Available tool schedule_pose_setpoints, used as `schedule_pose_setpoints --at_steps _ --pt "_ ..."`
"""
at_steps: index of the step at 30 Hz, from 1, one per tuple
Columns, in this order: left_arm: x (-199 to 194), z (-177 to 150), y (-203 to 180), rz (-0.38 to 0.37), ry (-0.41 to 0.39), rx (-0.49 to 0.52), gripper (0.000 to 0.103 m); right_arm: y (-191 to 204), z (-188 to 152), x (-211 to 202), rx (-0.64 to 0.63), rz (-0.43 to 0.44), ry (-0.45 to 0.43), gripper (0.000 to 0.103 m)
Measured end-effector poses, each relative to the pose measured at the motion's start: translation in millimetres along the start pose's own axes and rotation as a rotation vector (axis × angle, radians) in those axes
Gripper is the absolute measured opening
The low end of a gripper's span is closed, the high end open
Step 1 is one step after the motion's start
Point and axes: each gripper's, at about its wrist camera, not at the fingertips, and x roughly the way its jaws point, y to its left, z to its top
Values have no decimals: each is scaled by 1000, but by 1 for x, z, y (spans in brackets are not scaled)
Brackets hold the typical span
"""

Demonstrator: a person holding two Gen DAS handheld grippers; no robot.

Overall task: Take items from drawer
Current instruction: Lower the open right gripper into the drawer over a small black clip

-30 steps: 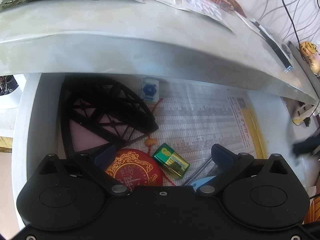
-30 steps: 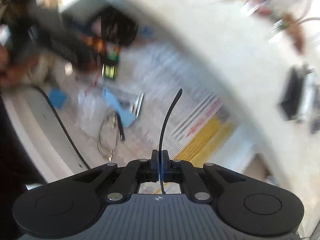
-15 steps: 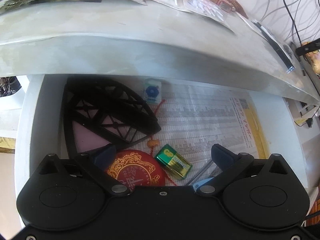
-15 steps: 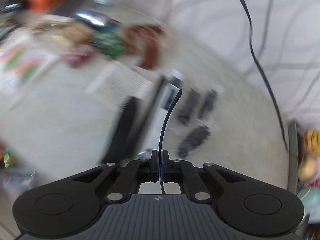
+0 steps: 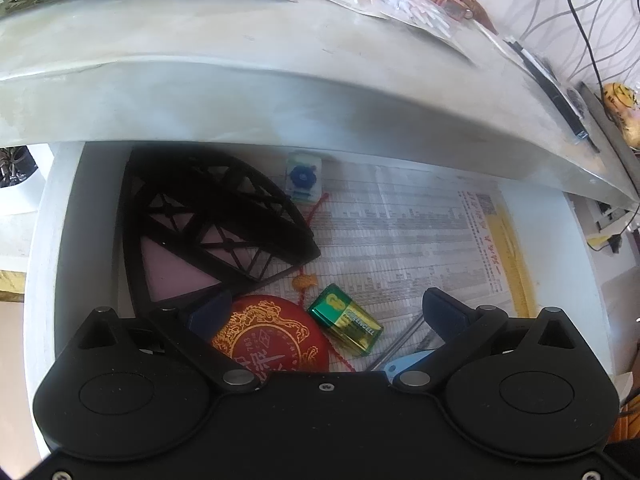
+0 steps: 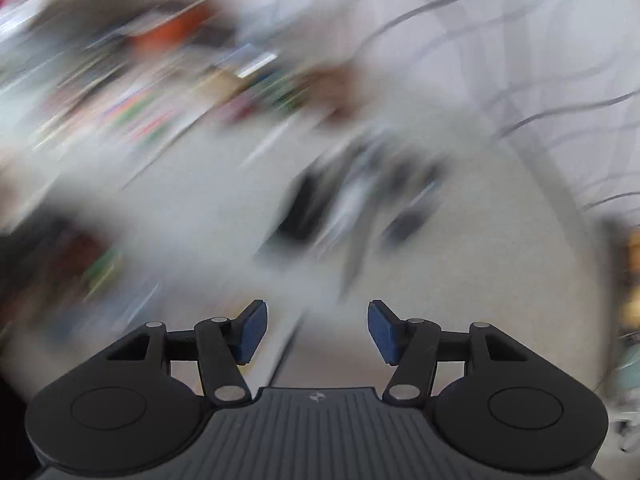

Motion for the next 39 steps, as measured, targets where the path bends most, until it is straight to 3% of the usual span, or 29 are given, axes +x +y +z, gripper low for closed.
schedule_pose_setpoints --at_steps 2,4,5,7,8,11,12,14,15,17,24,25,33,39 --pt "0 0 -1 -5 3 3 103 18 -47 -26 -101 35 149 68" --pt "0 -1 -2 -12 3 5 103 17 -81 -37 -84 57 305 72" --pt "-1 -1 -2 -14 0 6 103 12 -90 -34 -66 9 349 72" --pt "-2 -1 -3 -15 -8 9 103 1 -99 -22 -36 -145 365 72" --pt "-3 -2 -3 -14 -11 8 103 1 -96 -10 -32 -148 321 72" --pt "-5 -2 -2 9 -23 -2 103 19 -83 33 -69 -5 141 71" --pt "-5 -2 -2 20 -24 -3 103 33 -79 50 -134 38 105 70" --pt "-5 -1 -1 42 -25 -5 103 77 -74 89 -393 106 99 66" --pt "-4 -1 -1 47 -21 -6 103 94 -73 105 -497 126 117 65" --pt "-3 0 -1 56 -16 -10 103 119 -65 135 -647 170 192 54" --pt "0 1 -1 84 -14 -16 103 155 -55 201 -945 218 554 47" --pt "1 1 -1 84 -14 -11 103 160 -56 208 -979 214 603 37" --pt "1 0 -1 66 -13 -9 103 173 -51 228 -1069 189 750 37" --pt "1 1 -1 51 -9 -3 103 178 -43 243 -1090 223 860 38"
